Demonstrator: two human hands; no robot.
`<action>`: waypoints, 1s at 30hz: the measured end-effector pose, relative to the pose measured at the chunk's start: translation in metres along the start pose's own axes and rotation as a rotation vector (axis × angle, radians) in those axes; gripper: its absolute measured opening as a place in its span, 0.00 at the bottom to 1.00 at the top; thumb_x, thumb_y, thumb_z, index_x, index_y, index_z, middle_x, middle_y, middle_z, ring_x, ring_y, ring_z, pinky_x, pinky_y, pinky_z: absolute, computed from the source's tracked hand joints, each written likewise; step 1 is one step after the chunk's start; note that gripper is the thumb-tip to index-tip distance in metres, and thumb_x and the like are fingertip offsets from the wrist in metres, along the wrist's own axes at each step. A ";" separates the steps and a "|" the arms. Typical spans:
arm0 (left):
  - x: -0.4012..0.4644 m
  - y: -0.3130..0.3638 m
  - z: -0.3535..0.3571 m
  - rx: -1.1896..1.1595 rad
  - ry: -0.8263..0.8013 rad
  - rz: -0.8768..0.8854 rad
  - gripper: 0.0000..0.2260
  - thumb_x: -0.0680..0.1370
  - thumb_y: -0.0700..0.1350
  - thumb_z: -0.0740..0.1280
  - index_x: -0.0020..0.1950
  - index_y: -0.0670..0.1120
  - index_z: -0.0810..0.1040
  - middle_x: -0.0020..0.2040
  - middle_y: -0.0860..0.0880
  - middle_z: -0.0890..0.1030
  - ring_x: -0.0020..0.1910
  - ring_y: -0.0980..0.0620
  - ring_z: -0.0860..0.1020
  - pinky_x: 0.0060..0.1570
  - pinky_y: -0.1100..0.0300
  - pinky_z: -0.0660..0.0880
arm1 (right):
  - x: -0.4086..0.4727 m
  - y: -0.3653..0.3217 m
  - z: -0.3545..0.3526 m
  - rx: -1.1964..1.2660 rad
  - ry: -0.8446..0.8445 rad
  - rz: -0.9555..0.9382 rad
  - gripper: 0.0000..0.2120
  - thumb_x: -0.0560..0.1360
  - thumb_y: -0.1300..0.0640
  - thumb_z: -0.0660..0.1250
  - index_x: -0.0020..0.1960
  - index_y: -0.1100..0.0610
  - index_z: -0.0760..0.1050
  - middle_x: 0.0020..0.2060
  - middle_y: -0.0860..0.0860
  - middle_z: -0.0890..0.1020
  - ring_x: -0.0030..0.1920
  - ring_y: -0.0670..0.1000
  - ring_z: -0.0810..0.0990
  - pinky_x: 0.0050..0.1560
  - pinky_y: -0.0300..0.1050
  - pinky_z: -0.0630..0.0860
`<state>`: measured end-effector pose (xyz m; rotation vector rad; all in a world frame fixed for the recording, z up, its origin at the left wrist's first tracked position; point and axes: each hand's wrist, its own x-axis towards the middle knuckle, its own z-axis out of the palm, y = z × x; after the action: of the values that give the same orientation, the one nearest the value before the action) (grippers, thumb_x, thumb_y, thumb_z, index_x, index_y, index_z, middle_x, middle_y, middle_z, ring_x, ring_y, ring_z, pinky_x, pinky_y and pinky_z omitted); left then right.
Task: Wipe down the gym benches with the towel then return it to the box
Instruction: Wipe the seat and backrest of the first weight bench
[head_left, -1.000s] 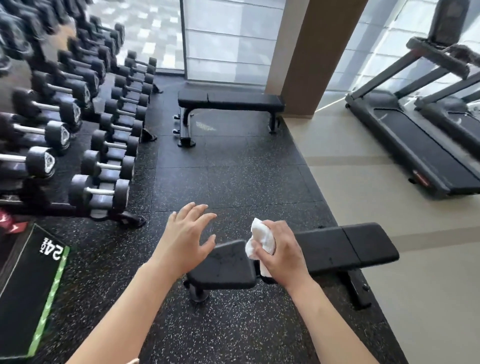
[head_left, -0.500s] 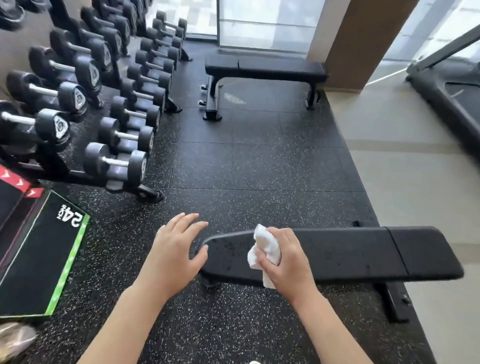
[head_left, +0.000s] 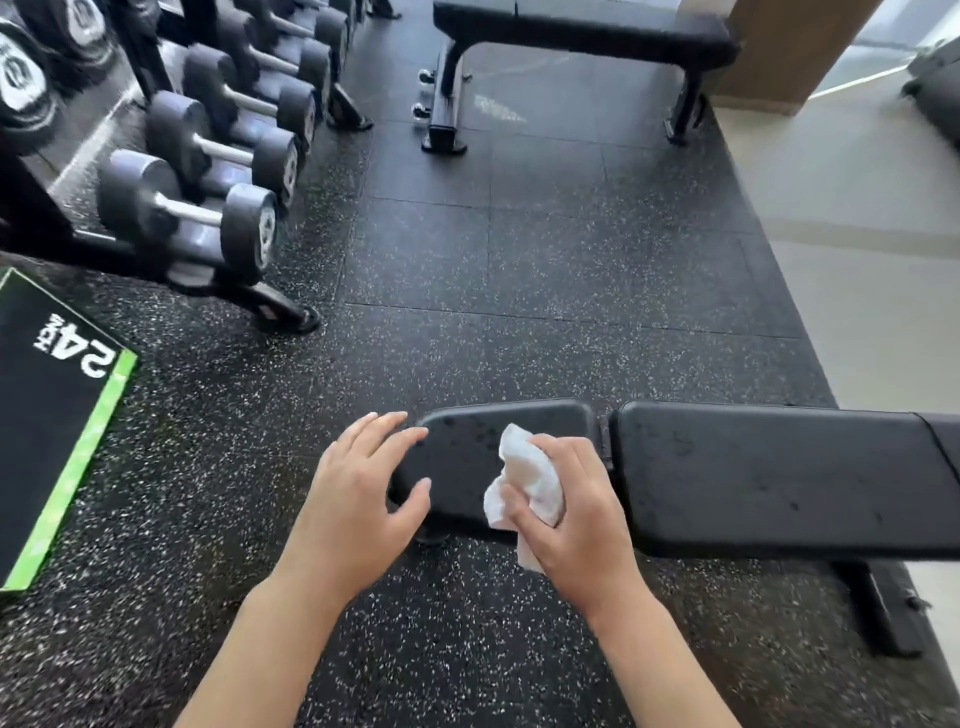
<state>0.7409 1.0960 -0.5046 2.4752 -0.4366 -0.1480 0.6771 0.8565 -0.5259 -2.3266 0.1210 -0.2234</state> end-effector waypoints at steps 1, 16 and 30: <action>0.001 -0.010 0.014 -0.006 0.005 0.001 0.24 0.79 0.49 0.72 0.75 0.51 0.75 0.78 0.53 0.70 0.81 0.51 0.61 0.80 0.45 0.61 | -0.001 0.009 0.011 0.003 0.013 -0.010 0.21 0.78 0.42 0.71 0.69 0.43 0.72 0.60 0.40 0.73 0.61 0.47 0.77 0.56 0.50 0.79; 0.038 -0.138 0.151 0.066 0.092 0.075 0.26 0.79 0.50 0.72 0.76 0.51 0.73 0.78 0.53 0.70 0.79 0.50 0.63 0.78 0.43 0.62 | 0.027 0.111 0.125 0.004 0.126 -0.205 0.24 0.76 0.41 0.72 0.70 0.41 0.72 0.62 0.36 0.72 0.62 0.45 0.77 0.53 0.49 0.81; 0.021 -0.198 0.163 -0.065 0.119 0.059 0.26 0.77 0.56 0.72 0.74 0.50 0.75 0.71 0.57 0.74 0.72 0.57 0.69 0.75 0.54 0.67 | 0.030 0.068 0.185 -0.110 0.022 -0.269 0.23 0.76 0.42 0.71 0.69 0.42 0.72 0.59 0.38 0.72 0.60 0.43 0.74 0.54 0.47 0.78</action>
<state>0.7813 1.1481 -0.7538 2.3898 -0.4459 0.0091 0.7418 0.9348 -0.6971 -2.4473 -0.1744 -0.3848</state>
